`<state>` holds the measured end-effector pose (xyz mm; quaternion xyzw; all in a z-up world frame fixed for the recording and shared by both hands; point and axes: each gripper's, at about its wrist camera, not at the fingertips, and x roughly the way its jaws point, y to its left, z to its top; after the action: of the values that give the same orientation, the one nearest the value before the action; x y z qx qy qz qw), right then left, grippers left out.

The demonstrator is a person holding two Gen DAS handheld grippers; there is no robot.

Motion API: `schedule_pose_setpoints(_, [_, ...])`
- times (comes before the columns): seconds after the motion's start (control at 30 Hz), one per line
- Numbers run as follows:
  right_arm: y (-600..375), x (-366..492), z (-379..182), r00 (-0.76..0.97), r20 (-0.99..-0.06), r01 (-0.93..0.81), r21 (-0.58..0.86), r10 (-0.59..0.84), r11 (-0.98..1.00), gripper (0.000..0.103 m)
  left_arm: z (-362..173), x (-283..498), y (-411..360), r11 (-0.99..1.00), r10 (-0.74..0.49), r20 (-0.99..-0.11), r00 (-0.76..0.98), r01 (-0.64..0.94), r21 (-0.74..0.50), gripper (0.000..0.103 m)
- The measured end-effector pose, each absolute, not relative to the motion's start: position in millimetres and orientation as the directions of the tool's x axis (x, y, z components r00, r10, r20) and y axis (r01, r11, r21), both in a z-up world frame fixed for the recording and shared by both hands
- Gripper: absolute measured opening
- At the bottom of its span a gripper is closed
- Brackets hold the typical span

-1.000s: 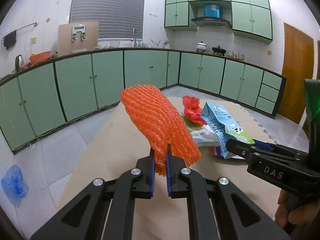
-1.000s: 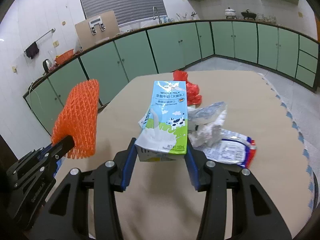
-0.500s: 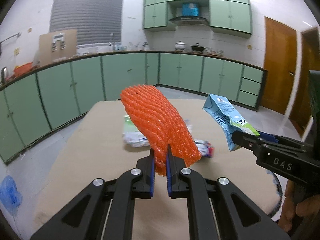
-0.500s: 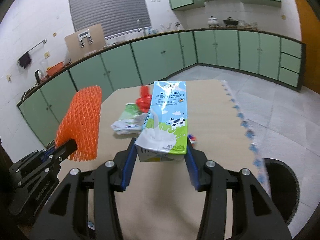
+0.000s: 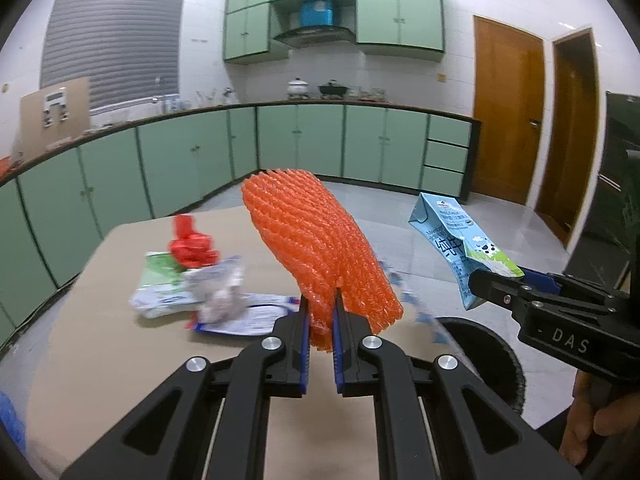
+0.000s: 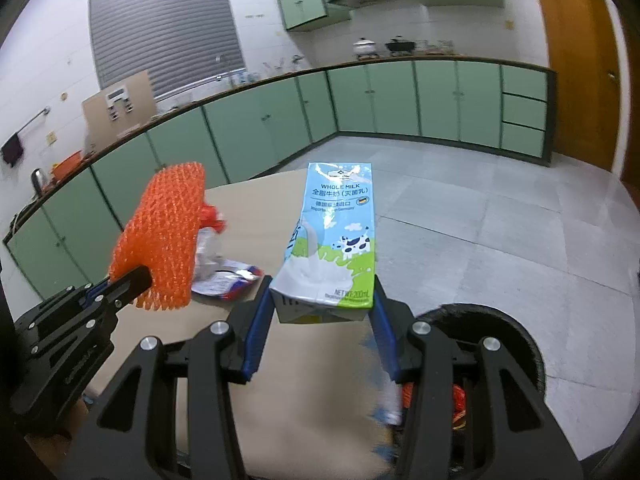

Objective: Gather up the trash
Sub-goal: 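Carry the sleeve and milk carton over the black bin and release both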

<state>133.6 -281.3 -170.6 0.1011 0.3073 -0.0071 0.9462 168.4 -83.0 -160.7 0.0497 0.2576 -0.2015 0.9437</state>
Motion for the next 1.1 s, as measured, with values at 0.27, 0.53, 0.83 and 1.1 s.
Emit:
schedule_pose_setpoints(0.27, [-345,115,-189,0.795,-0.605,0.188,0.175,-0.045,0.966,0.044,-178,169,-158,0.856,-0.432,-0.540,0.722,0.516,0.006,0.009])
schedule_pose_setpoints(0.53, [-408,100,-229,0.742,-0.662,0.291,0.176,-0.106,0.940,0.044,-208,170,-233,0.778,-0.480,-0.614,0.627,0.627,0.033,0.009])
schedule_pose_setpoints(0.83, [-467,98,-300,0.609,-0.790,0.411,0.236,-0.072,0.880,0.044,-257,180,-303,0.690,-0.471,-0.758,0.451,0.724,0.001,0.009])
schedule_pose_setpoints(1.1, [-476,109,-310,0.577,-0.816,0.444,0.285,-0.028,0.849,0.049,-288,197,-326,0.674,-0.400,-0.841,0.365,0.739,0.000,0.024])
